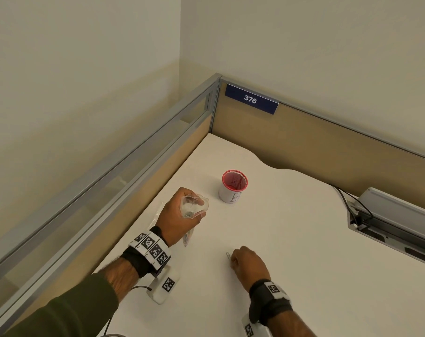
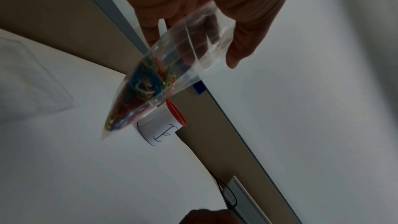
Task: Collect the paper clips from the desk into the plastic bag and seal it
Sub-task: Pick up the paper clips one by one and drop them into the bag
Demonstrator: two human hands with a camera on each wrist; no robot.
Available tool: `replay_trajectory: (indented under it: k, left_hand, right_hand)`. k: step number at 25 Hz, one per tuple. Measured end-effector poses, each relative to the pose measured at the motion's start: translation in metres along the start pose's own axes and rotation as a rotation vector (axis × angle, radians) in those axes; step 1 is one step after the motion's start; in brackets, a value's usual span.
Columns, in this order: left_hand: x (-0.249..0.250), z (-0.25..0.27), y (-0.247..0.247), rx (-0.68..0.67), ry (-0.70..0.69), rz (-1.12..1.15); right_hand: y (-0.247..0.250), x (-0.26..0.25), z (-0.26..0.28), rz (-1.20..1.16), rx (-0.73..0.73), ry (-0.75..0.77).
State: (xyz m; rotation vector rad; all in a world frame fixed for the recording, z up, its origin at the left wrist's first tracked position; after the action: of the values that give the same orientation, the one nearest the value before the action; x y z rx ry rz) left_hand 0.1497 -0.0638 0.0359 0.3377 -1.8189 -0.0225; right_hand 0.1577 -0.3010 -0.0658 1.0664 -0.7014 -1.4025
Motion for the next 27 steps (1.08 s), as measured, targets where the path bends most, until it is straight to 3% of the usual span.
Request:
replay_trajectory:
  k: [6,9,13,22,27]
  left_hand:
    - [0.002,-0.003,0.004,0.003,-0.006,0.001]
    - [0.004,-0.003,0.007,0.019,-0.01,0.002]
    - [0.004,-0.002,0.005,0.016,-0.014,0.008]
    - [0.006,-0.007,0.01,0.019,-0.022,0.002]
    - [0.007,-0.006,0.008,0.008,-0.011,-0.017]
  right_hand:
    - [0.003,-0.003,-0.015,-0.057,0.039,-0.02]
    - [0.004,-0.003,-0.018,-0.069,0.018,0.042]
    - [0.005,-0.016,-0.021,0.111,0.034,0.194]
    - [0.011,-0.01,-0.027,0.116,0.093,0.159]
    - [0.01,-0.014,-0.02,0.073,0.05,0.25]
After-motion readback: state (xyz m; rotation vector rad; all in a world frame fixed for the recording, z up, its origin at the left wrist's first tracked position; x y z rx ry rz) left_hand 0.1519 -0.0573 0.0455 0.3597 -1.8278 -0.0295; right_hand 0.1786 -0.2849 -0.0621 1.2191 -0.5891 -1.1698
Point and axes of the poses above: each hand's wrist, its own z-axis away from the middle knuckle, its own y-axis out of the back of the hand, x = y × z, the point moved 7 cm from there along -z, towards the middle knuckle, and after that the axes turned 11 degrees about -y, right-handed, at the moved point
